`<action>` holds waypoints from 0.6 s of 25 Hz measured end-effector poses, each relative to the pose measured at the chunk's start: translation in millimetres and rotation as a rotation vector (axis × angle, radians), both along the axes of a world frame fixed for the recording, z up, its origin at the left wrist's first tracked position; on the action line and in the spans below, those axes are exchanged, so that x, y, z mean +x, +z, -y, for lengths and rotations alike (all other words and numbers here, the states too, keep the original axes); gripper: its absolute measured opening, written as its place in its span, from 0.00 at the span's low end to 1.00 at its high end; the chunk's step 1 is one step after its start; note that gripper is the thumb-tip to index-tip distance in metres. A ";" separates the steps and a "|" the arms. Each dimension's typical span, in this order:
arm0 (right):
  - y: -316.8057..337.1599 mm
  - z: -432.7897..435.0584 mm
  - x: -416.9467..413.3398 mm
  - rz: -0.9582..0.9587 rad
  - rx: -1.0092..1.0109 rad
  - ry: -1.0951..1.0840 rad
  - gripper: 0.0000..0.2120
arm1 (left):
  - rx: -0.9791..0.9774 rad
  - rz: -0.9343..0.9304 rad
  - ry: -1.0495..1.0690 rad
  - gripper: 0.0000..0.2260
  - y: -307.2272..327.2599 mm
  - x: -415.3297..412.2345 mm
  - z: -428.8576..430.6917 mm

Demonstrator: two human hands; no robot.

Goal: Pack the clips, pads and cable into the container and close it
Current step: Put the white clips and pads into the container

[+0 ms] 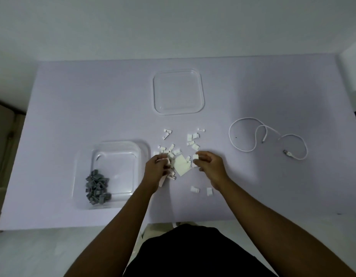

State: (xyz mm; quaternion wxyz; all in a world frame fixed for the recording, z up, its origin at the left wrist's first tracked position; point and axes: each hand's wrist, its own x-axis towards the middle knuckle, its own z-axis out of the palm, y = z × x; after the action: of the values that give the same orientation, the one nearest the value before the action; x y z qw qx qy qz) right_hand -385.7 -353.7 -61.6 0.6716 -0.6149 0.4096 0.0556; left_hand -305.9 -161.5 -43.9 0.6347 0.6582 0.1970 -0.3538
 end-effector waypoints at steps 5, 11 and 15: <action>15.5 12.8 -6.4 0.176 0.826 -0.348 0.08 | -0.308 -0.357 0.275 0.12 3.4 4.6 -6.8; 14.1 15.3 -12.5 0.314 1.109 -0.407 0.12 | 0.529 0.219 -0.315 0.15 -8.1 12.0 6.4; 17.0 18.8 -9.5 0.267 1.121 -0.430 0.08 | 0.711 0.368 -0.473 0.22 -20.7 21.3 22.6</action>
State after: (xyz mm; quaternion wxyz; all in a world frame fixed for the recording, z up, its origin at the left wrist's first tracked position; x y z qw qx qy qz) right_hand -395.2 -372.5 -44.6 0.9344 -0.0733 0.3453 0.0484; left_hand -284.6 -184.2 -64.6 0.2959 0.9137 0.0345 -0.2765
